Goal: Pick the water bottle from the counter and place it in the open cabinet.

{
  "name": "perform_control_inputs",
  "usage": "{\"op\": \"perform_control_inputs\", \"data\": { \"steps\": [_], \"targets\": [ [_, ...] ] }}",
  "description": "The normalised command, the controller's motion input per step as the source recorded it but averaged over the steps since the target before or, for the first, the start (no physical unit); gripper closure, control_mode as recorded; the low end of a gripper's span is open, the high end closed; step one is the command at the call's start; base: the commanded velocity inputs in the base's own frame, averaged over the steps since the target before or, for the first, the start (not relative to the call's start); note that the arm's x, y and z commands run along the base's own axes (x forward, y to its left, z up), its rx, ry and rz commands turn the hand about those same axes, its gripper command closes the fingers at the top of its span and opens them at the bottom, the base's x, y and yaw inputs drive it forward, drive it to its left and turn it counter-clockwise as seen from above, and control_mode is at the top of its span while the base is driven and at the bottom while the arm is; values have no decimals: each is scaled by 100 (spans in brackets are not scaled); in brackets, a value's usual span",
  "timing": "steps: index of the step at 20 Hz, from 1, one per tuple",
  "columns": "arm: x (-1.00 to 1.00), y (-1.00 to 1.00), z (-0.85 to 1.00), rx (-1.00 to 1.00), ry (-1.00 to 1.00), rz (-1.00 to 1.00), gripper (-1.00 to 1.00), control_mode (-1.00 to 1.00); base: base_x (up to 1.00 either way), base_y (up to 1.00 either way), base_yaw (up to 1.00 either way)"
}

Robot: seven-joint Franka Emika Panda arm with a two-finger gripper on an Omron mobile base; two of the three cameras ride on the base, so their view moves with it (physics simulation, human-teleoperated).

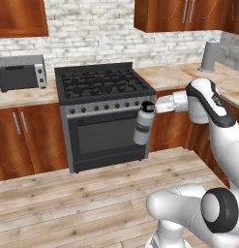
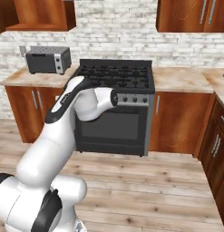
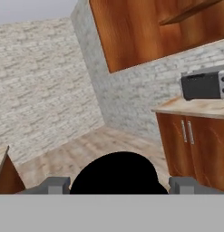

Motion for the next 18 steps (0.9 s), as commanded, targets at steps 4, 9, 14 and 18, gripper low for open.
{"op": "perform_control_inputs", "data": {
  "steps": [4, 9, 14, 18],
  "targets": [
    [0, 0, 0, 0, 0, 0, 100, 100, 0, 0, 0],
    [0, 0, 0, 0, 0, 0, 100, 100, 11, 16, 0],
    [0, 0, 0, 0, 0, 0, 100, 100, 17, 46, 0],
    [0, 0, 0, 0, 0, 0, 100, 100, 32, 67, 0]
  ]
}}
